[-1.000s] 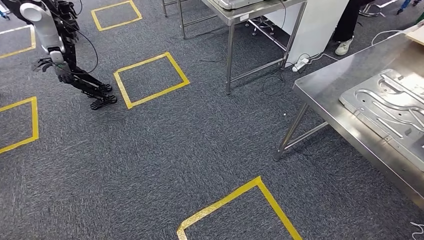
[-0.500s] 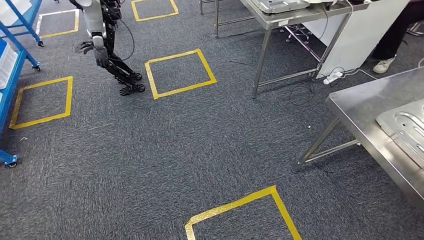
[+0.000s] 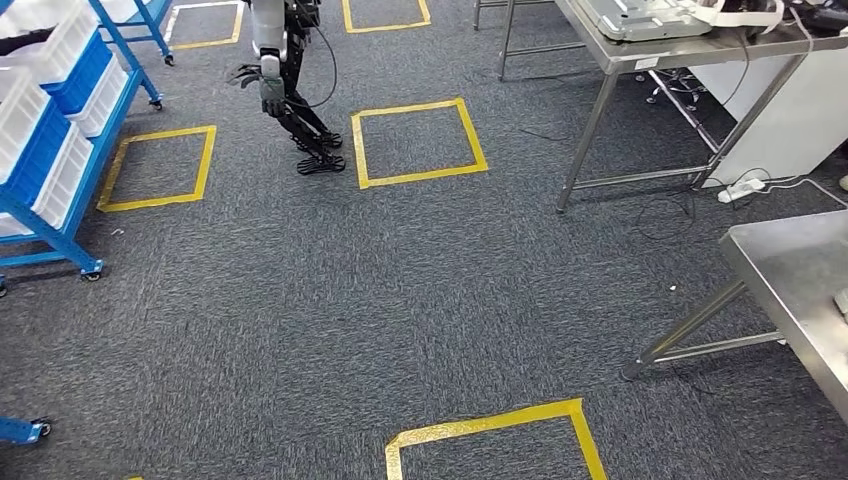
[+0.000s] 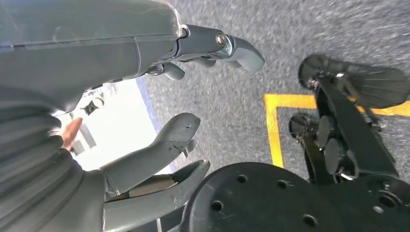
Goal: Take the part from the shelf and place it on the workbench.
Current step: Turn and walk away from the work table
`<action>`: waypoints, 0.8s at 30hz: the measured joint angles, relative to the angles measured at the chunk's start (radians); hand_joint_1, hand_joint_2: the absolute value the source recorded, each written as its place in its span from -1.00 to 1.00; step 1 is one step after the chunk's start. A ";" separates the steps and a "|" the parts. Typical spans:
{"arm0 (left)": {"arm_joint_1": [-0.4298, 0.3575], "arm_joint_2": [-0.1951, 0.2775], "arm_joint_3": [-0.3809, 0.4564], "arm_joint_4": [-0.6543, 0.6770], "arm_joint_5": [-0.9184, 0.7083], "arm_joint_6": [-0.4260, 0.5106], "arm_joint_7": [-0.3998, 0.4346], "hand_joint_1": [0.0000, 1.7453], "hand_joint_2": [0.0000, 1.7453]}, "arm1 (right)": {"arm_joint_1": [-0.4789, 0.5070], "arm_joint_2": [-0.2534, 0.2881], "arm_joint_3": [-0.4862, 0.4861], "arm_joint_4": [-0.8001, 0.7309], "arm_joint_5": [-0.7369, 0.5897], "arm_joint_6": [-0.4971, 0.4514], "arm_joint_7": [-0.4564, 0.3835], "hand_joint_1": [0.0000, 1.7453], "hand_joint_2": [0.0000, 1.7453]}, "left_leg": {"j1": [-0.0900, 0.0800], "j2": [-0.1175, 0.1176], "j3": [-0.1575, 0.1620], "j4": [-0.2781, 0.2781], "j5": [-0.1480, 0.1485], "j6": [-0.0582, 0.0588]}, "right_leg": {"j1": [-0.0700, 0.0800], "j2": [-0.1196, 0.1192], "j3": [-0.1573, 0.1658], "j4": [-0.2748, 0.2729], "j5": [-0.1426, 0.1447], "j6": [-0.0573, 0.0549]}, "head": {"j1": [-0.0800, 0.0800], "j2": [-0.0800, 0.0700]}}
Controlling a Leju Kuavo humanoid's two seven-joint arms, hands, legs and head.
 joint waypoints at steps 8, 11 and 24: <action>-0.005 -0.001 0.000 0.000 0.002 0.010 0.010 -1.00 1.00 | 0.007 0.013 0.000 0.001 0.008 0.002 0.000 -1.00 -1.00 | 0.004 0.108 -0.072 0.156 -0.043 -0.007 | 0.013 -0.112 0.011 -0.004 -0.012 -0.018 | 0.000 0.000; -0.009 0.001 0.000 0.000 0.004 0.013 0.011 -1.00 1.00 | 0.005 0.018 0.000 0.001 0.011 0.002 0.000 -1.00 -1.00 | -0.010 0.163 0.011 -0.008 0.009 0.013 | 0.016 -0.143 0.022 -0.006 -0.020 -0.007 | 0.000 0.000; -0.014 0.001 0.000 0.000 0.008 0.024 0.011 -1.00 0.00 | 0.001 0.030 0.009 0.003 0.059 0.018 -0.002 -1.00 -1.00 | 0.002 0.017 0.030 -0.041 0.024 0.031 | -0.005 -0.007 -0.058 0.126 -0.038 0.032 | 0.000 0.000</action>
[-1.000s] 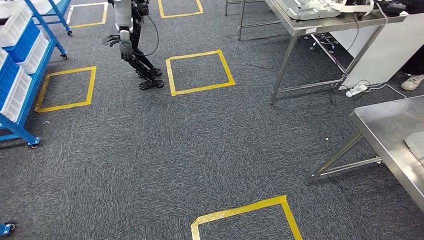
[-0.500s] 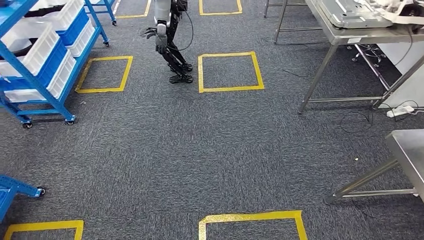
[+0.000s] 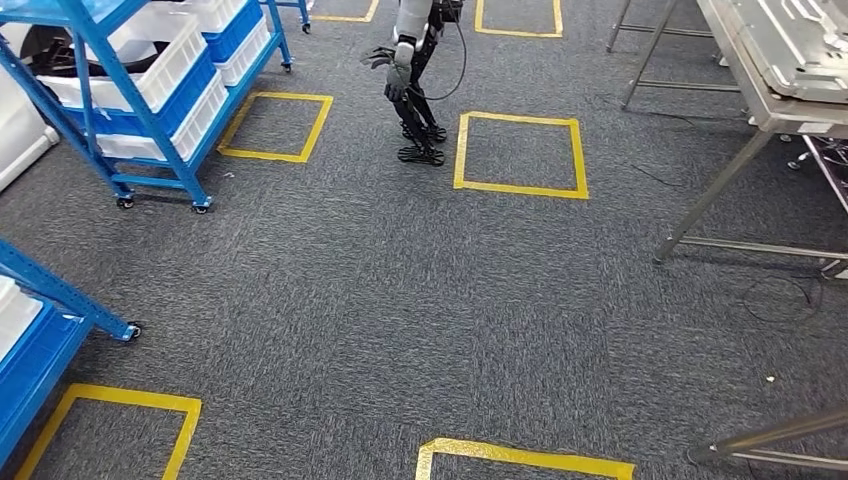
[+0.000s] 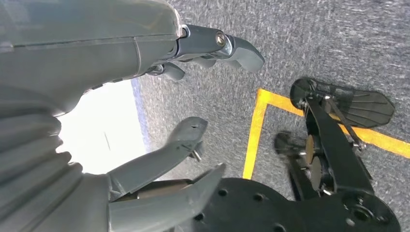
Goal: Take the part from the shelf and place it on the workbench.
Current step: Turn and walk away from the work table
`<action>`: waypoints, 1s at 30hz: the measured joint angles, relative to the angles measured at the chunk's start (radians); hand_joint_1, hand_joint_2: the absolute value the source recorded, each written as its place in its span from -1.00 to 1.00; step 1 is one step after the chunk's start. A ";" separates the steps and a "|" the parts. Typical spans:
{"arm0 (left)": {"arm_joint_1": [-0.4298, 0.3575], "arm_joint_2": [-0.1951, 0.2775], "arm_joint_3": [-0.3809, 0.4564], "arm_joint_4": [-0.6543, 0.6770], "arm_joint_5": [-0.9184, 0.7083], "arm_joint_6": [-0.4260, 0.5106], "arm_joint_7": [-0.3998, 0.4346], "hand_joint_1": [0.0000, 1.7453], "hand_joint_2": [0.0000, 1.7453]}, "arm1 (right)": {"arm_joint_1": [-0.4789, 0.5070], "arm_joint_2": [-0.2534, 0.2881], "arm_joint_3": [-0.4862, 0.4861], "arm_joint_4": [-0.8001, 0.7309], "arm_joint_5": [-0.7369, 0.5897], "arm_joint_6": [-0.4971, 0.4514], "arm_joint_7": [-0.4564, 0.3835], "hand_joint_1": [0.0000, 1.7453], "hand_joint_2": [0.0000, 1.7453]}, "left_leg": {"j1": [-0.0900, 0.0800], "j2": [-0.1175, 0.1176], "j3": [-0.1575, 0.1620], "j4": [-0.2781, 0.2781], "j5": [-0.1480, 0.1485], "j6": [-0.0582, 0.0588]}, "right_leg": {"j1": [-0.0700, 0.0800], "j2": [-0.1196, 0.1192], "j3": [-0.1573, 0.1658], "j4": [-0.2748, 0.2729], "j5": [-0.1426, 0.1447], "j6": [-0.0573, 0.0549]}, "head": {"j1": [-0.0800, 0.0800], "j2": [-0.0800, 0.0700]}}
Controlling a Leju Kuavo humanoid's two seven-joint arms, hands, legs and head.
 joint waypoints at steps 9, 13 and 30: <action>-0.004 -0.003 0.000 0.001 -0.002 0.005 0.003 -1.00 1.00 | -0.004 0.015 0.007 0.002 0.015 0.011 -0.004 -1.00 -1.00 | 0.004 0.037 -0.079 0.143 -0.080 -0.047 | 0.004 -0.024 0.045 -0.118 0.041 -0.044 | -0.002 0.000; -0.007 -0.003 0.000 0.001 -0.004 0.005 0.005 -1.00 1.00 | 0.000 0.016 0.008 0.002 0.018 0.018 -0.004 -1.00 -1.00 | 0.005 0.073 -0.157 0.303 -0.130 -0.048 | 0.016 -0.081 0.047 -0.118 0.035 -0.052 | -0.002 0.000; -0.012 0.007 0.000 0.001 -0.003 0.006 0.013 -1.00 -1.00 | -0.004 0.032 0.021 0.001 0.033 0.026 -0.012 -1.00 -1.00 | -0.008 0.014 0.005 0.001 -0.001 0.007 | 0.006 -0.015 -0.028 0.049 -0.016 -0.007 | 0.000 0.000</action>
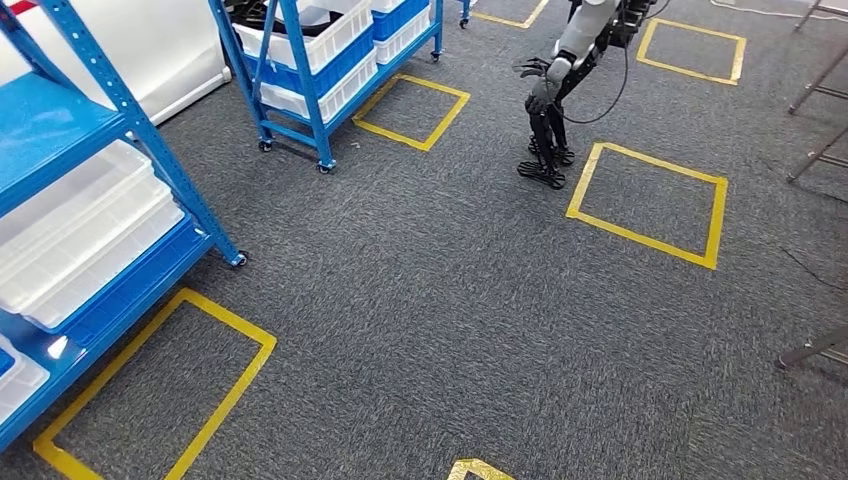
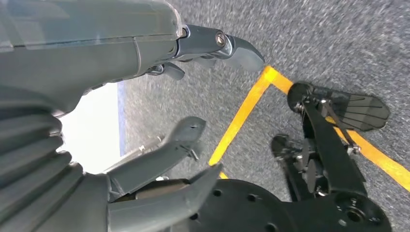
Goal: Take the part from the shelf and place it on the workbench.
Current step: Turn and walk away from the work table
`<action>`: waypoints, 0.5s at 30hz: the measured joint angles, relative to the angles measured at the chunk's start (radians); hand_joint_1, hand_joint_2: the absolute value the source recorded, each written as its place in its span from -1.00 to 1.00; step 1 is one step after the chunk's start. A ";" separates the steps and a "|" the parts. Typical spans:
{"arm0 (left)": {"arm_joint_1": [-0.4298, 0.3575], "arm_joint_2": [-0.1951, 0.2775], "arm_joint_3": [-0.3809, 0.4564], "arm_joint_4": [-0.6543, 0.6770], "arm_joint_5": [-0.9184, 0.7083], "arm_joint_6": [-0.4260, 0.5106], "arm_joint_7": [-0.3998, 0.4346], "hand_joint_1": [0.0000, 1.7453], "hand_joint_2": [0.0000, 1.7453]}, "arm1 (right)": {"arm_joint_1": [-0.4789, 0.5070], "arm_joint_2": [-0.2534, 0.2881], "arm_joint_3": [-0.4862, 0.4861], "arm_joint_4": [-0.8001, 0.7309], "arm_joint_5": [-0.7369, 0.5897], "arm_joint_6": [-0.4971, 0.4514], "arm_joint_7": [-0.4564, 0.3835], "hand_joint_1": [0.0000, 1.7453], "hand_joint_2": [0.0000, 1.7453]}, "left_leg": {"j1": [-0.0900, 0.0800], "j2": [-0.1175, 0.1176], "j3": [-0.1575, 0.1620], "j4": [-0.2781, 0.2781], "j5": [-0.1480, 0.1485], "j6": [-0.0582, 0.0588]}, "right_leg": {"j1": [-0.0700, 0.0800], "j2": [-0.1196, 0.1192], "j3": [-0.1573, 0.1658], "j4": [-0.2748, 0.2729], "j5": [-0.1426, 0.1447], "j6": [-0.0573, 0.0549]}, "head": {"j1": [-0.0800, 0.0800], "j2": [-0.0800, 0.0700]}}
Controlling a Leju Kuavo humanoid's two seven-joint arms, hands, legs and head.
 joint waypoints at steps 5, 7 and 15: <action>-0.001 0.000 0.000 0.000 0.000 0.000 0.000 -1.00 -0.50 | -0.002 0.001 0.002 0.002 0.002 0.005 0.000 -1.00 -1.00 | 0.004 -0.050 -0.019 0.025 -0.015 -0.029 | 0.001 0.052 0.059 -0.153 0.061 -0.008 | 0.000 0.000; 0.001 0.000 0.000 0.000 -0.001 -0.001 0.000 -1.00 -1.00 | -0.005 0.002 0.002 0.002 0.002 0.006 0.000 -1.00 -1.00 | 0.006 -0.050 -0.022 0.029 -0.019 -0.039 | 0.001 0.029 0.063 -0.159 0.064 -0.021 | 0.000 0.000; -0.001 -0.001 0.000 0.001 -0.004 0.001 0.001 -1.00 -1.00 | 0.001 0.004 0.002 0.002 0.002 0.006 -0.001 -1.00 -1.00 | 0.011 0.064 -0.140 0.260 -0.100 -0.056 | 0.008 -0.075 0.073 -0.168 0.056 -0.041 | -0.001 0.000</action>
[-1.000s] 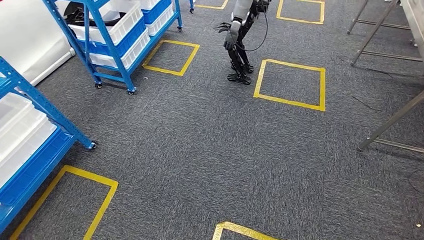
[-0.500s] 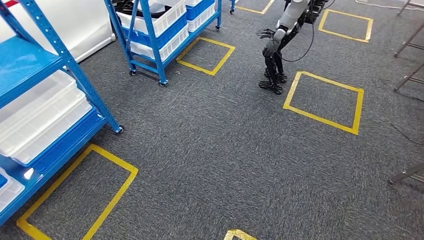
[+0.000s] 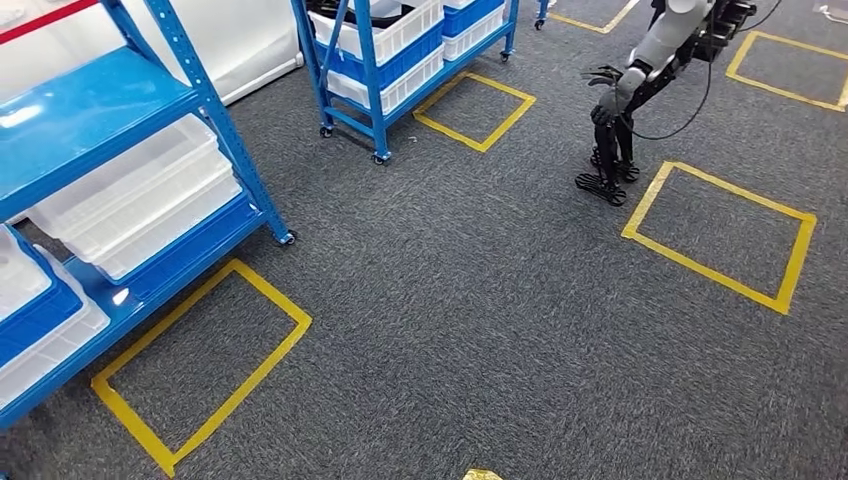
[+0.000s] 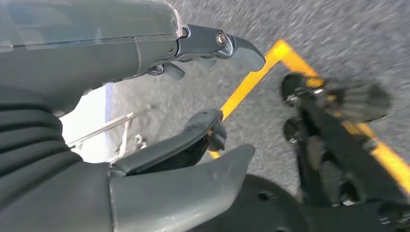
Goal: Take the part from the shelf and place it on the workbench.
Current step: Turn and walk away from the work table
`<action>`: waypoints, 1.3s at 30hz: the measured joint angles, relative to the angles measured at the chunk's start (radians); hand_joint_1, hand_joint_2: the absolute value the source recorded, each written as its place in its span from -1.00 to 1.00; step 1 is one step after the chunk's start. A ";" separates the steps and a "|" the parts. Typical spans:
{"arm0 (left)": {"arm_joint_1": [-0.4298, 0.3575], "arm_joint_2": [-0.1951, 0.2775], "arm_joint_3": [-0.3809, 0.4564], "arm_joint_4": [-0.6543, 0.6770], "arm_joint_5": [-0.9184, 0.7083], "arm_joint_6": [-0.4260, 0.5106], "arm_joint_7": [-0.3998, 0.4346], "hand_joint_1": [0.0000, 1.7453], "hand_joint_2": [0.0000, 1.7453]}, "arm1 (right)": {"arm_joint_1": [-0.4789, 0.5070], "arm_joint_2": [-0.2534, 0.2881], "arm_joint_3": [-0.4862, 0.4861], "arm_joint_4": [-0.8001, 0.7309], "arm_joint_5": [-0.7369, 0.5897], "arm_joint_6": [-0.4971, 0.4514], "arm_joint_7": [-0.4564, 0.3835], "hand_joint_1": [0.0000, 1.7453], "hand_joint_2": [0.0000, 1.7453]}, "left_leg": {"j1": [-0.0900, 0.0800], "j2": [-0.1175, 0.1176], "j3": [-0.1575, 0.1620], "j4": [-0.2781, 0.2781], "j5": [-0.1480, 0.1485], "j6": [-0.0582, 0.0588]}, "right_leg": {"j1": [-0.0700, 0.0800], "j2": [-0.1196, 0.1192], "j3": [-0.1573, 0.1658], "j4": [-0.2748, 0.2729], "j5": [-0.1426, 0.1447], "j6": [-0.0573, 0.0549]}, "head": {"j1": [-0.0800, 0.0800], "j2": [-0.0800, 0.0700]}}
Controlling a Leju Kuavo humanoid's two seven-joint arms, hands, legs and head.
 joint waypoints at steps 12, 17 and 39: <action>-0.006 0.001 0.000 0.000 0.002 0.010 0.008 -1.00 -1.00 | -0.007 0.002 0.000 -0.002 0.000 0.001 0.000 -1.00 -1.00 | -0.009 -0.009 0.137 -0.269 0.109 0.060 | -0.008 0.056 -0.065 0.203 -0.131 0.046 | 0.001 0.000; -0.007 -0.001 0.000 0.000 0.003 0.016 0.011 -1.00 -1.00 | -0.002 0.001 0.000 -0.001 0.000 0.000 0.001 -1.00 -1.00 | -0.007 -0.080 0.141 -0.255 0.098 0.051 | -0.012 0.095 -0.051 0.106 -0.017 0.045 | 0.001 0.000; -0.013 -0.006 0.000 0.001 0.006 0.015 0.044 -1.00 -1.00 | -0.016 0.007 0.000 -0.002 0.014 0.004 -0.004 -1.00 -1.00 | -0.010 0.041 0.121 -0.255 0.108 0.044 | 0.000 -0.042 0.045 -0.001 -0.034 0.038 | -0.001 0.000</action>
